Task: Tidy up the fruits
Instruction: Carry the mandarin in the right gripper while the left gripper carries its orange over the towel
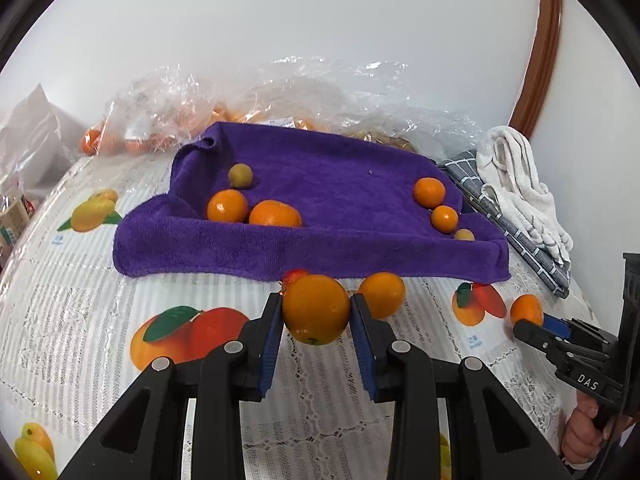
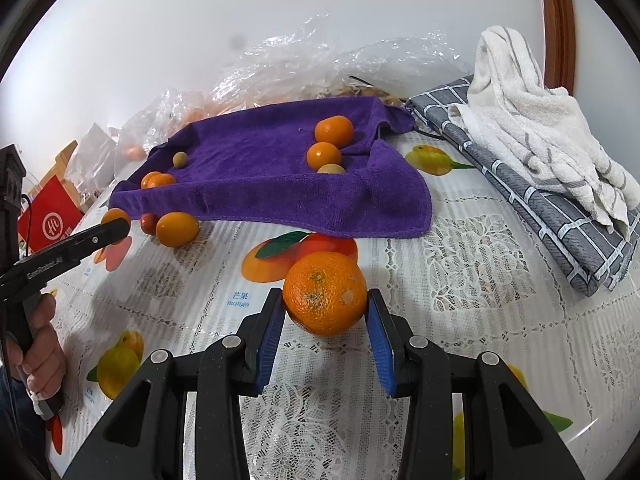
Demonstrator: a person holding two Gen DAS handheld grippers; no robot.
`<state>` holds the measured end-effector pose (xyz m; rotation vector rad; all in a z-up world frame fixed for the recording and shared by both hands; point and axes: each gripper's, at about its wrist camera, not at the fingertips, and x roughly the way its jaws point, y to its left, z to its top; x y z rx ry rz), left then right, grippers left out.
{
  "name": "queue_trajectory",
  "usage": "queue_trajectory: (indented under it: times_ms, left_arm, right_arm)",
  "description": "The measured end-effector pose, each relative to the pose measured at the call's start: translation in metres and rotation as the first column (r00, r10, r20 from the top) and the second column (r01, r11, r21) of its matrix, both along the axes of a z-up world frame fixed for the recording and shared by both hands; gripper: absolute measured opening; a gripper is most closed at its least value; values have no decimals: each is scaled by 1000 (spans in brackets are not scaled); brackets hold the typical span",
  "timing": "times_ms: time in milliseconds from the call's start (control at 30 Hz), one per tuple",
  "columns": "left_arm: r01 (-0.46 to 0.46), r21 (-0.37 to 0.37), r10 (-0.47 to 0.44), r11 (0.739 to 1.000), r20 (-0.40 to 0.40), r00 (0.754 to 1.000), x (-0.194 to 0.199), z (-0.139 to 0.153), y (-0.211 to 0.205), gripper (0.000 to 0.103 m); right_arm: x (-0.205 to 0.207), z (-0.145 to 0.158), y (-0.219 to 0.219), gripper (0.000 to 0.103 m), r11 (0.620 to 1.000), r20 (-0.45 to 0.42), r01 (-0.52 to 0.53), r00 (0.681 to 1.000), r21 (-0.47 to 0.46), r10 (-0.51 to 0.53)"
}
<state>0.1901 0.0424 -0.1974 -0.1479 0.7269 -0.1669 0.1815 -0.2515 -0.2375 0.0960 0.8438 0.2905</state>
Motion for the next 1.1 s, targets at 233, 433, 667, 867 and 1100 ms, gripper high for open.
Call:
queue_trajectory:
  times_ms: [233, 433, 667, 867, 1100]
  left_arm:
    - [21, 2, -21, 1000, 14, 1000, -4, 1, -4, 32]
    - [50, 2, -51, 999, 56, 997, -11, 6, -9, 32]
    - [36, -13, -35, 999, 80, 996, -14, 9, -6, 32]
    - [-14, 1, 13, 1000, 106, 994, -18, 17, 2, 32]
    - [-39, -16, 40, 999, 81, 996, -12, 43, 22, 32]
  right_arm:
    - [1, -1, 1, 41, 1000, -13, 5, 1000, -9, -5]
    - [1, 0, 1, 41, 1000, -6, 0, 1000, -13, 0]
    - [-2, 1, 2, 41, 1000, 6, -11, 1000, -10, 12]
    - [0, 3, -7, 41, 999, -4, 4, 1000, 33, -4]
    - [13, 38, -3, 41, 999, 34, 4, 999, 32, -5]
